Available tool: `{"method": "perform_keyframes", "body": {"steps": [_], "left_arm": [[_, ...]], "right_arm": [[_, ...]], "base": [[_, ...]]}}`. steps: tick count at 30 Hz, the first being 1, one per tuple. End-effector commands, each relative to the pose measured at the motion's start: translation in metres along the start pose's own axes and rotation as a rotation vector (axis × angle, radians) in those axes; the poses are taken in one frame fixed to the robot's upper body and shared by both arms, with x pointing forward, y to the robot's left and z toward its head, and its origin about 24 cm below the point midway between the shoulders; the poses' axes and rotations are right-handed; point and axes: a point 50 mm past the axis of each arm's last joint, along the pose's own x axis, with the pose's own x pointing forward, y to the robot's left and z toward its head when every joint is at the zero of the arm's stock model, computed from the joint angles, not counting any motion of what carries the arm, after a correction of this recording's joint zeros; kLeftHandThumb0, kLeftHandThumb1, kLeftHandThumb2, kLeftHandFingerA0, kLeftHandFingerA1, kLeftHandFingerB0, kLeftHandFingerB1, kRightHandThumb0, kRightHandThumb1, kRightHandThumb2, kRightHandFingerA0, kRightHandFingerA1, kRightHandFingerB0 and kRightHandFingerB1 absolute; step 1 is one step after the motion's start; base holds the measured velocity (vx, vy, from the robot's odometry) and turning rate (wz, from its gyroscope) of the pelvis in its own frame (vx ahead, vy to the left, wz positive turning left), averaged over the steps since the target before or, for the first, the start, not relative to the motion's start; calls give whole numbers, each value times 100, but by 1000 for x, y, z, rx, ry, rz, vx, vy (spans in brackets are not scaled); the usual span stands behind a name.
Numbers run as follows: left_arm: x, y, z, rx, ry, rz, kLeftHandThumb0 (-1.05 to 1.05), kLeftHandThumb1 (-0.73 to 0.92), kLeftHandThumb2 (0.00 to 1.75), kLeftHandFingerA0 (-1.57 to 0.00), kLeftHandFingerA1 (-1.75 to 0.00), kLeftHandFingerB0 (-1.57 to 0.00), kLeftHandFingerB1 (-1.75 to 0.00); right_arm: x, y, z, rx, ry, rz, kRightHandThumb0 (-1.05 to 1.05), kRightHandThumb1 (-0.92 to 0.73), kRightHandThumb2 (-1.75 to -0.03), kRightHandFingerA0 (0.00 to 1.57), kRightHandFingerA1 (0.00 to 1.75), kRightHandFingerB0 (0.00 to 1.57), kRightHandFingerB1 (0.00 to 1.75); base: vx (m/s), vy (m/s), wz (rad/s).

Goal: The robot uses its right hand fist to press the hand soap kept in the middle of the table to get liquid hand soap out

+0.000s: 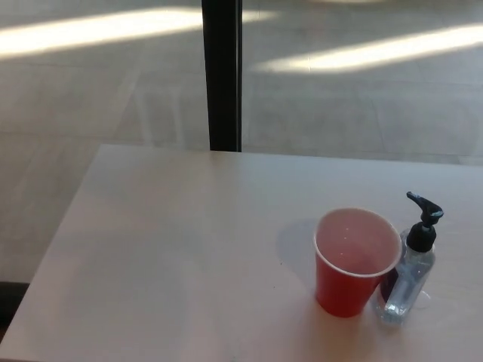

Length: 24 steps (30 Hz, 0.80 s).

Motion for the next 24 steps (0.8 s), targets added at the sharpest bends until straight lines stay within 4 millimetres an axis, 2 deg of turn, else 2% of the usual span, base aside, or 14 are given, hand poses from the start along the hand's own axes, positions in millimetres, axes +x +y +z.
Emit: {"method": "perform_keyframes", "body": {"steps": [1,3,5,6,7,9,10,13,15,16,17,18,20,24], "left_arm": [[5,33,5,-198,56,216,-37,79,127,-51,-124,-36,-118],[5,33,5,-204,53,218,-38,78,129,-53,-128,-37,-123],[5,33,5,-212,51,220,-39,79,129,-52,-133,-46,-140],[5,32,6,-215,59,227,-39,81,127,-53,-126,-34,-110],[5,32,6,-196,54,223,-39,81,129,-54,-127,-36,-111],[5,33,6,-217,55,218,-40,81,128,-54,-124,-33,-108],[5,33,6,-222,56,220,-40,79,129,-54,-125,-23,-98],[6,32,7,-237,57,226,-40,79,128,-52,-129,-23,-110],[6,32,8,-215,49,228,-39,78,131,-52,-137,-34,-124],[6,32,8,-215,45,225,-39,78,131,-52,-134,-35,-120],[6,33,7,-235,56,227,-38,81,127,-53,-117,-21,-88],[6,33,6,-237,57,226,-38,81,127,-53,-118,-21,-89],[6,33,6,-217,52,221,-40,81,130,-54,-130,-28,-102],[5,32,7,-218,42,216,-39,78,132,-52,-136,-32,-118]], "right_arm": [[0,-39,23,397,28,-153,-49,-27,-119,99,164,54,130],[4,-43,30,484,13,-227,-55,-27,-120,123,153,59,108],[5,-47,34,531,5,-266,-48,-22,-128,110,164,46,142],[6,-51,50,552,-13,-262,-58,-30,-125,109,173,0,77],[7,-53,62,570,-39,-281,-58,-30,-124,123,162,0,80],[5,-52,84,611,-107,-255,-61,-40,-126,65,171,0,56],[5,-52,93,631,-136,-242,-64,-38,-120,41,162,0,99],[4,-49,127,705,-230,-218,-68,-37,-116,54,172,0,106],[-6,-43,158,761,-323,-135,-65,-37,-123,33,137,0,112],[-7,-41,170,739,-352,-132,-64,-37,-122,38,127,1,116],[-19,-33,197,766,-429,-84,-64,-31,-123,97,87,27,106],[-25,-28,209,755,-466,-58,-67,-33,-116,111,70,36,97],[-37,-17,232,740,-549,-2,-71,-41,-89,115,55,71,70],[-55,-3,254,756,-637,57,-69,-42,-86,123,59,88,65]], "base": [[0,0,0],[0,0,0],[0,0,0],[0,0,0],[0,0,0],[0,0,0],[0,0,0],[0,0,0],[0,0,0],[0,0,0],[0,0,0],[0,0,0],[0,0,0],[0,0,0]]}}
